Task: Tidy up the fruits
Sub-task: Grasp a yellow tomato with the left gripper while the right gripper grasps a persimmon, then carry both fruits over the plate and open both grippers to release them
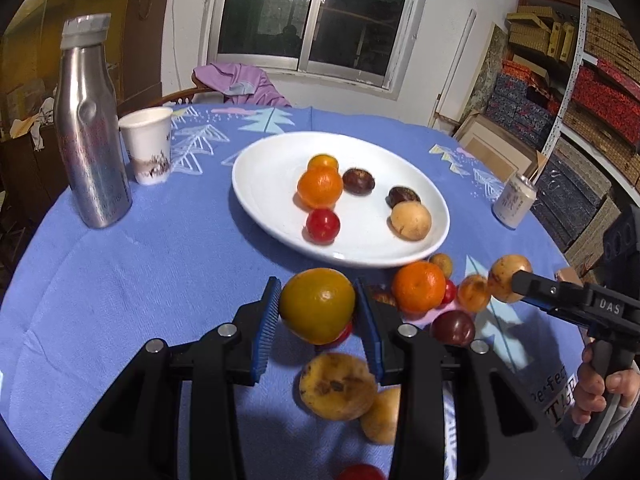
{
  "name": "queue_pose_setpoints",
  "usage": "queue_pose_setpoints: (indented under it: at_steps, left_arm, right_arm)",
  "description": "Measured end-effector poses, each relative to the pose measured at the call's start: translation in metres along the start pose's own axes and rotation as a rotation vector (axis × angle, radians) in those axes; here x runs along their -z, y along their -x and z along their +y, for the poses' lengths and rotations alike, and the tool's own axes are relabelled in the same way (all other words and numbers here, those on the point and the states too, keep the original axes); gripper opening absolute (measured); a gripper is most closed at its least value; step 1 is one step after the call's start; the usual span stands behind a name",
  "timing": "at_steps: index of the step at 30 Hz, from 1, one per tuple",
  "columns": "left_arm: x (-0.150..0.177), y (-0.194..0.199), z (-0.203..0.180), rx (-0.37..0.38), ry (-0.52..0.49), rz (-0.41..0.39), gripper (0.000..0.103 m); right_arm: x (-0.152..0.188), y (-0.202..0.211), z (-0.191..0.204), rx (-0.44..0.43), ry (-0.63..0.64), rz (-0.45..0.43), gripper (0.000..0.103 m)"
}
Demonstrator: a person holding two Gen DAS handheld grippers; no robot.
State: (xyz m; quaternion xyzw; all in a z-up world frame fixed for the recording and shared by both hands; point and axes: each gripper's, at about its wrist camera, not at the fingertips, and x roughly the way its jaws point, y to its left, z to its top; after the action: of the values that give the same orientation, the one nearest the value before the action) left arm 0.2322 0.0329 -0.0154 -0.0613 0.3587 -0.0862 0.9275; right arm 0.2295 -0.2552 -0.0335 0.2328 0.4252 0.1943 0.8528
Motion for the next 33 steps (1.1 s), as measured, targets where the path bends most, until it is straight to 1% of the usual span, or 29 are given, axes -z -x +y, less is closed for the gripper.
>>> queue_pose_setpoints:
  at_steps: [4, 7, 9, 12, 15, 17, 21, 22, 23, 24, 25, 27, 29, 31, 33]
  left_arm:
    - [-0.032, 0.000, -0.006, -0.007, -0.008, -0.021, 0.037]
    - [-0.057, -0.013, -0.010, -0.013, -0.003, -0.025, 0.037]
    - [-0.067, -0.026, -0.010, -0.014, 0.013, -0.019, 0.037]
    - [-0.073, -0.053, 0.000, -0.033, 0.044, 0.001, 0.037]
    - [-0.072, -0.080, 0.015, -0.052, 0.073, 0.048, 0.037]
    - [-0.074, -0.093, 0.023, -0.062, 0.077, 0.062, 0.037]
    - [-0.077, -0.112, 0.024, -0.050, 0.062, 0.087, 0.038]
    - [-0.078, -0.114, 0.024, -0.046, 0.057, 0.091, 0.045]
    - [-0.078, -0.115, 0.023, -0.047, 0.057, 0.085, 0.052]
    - [-0.079, -0.115, 0.024, -0.055, 0.061, 0.074, 0.063]
    - [-0.079, -0.114, 0.025, -0.060, 0.065, 0.068, 0.068]
    - [-0.080, -0.111, 0.027, -0.055, 0.074, 0.065, 0.069]
    - [-0.081, -0.103, 0.030, -0.055, 0.091, 0.053, 0.071]
    - [-0.080, -0.089, 0.033, -0.066, 0.109, 0.029, 0.080]
    - [-0.076, -0.077, 0.037, -0.068, 0.118, 0.019, 0.081]
  right_arm:
    - [-0.021, 0.007, 0.009, 0.020, 0.022, -0.049, 0.040]
    - [-0.044, -0.002, 0.019, 0.009, 0.026, -0.033, 0.040]
    - [-0.058, -0.015, 0.028, 0.017, 0.039, -0.023, 0.040]
    - [-0.075, -0.049, 0.040, 0.021, 0.052, 0.003, 0.040]
    - [-0.083, -0.080, 0.050, 0.020, 0.073, 0.035, 0.040]
    - [-0.084, -0.098, 0.057, 0.037, 0.101, 0.058, 0.040]
    - [-0.083, -0.125, 0.064, 0.073, 0.151, 0.090, 0.040]
    - [-0.081, -0.130, 0.064, 0.091, 0.169, 0.099, 0.040]
    - [-0.080, -0.132, 0.065, 0.089, 0.181, 0.097, 0.041]
    - [-0.080, -0.133, 0.066, 0.092, 0.190, 0.096, 0.041]
    - [-0.081, -0.132, 0.067, 0.098, 0.196, 0.091, 0.042]
    - [-0.081, -0.129, 0.068, 0.096, 0.197, 0.083, 0.045]
    - [-0.084, -0.120, 0.067, 0.097, 0.193, 0.061, 0.045]
    - [-0.087, -0.105, 0.066, 0.091, 0.185, 0.036, 0.046]
    - [-0.088, -0.087, 0.065, 0.085, 0.175, 0.010, 0.049]
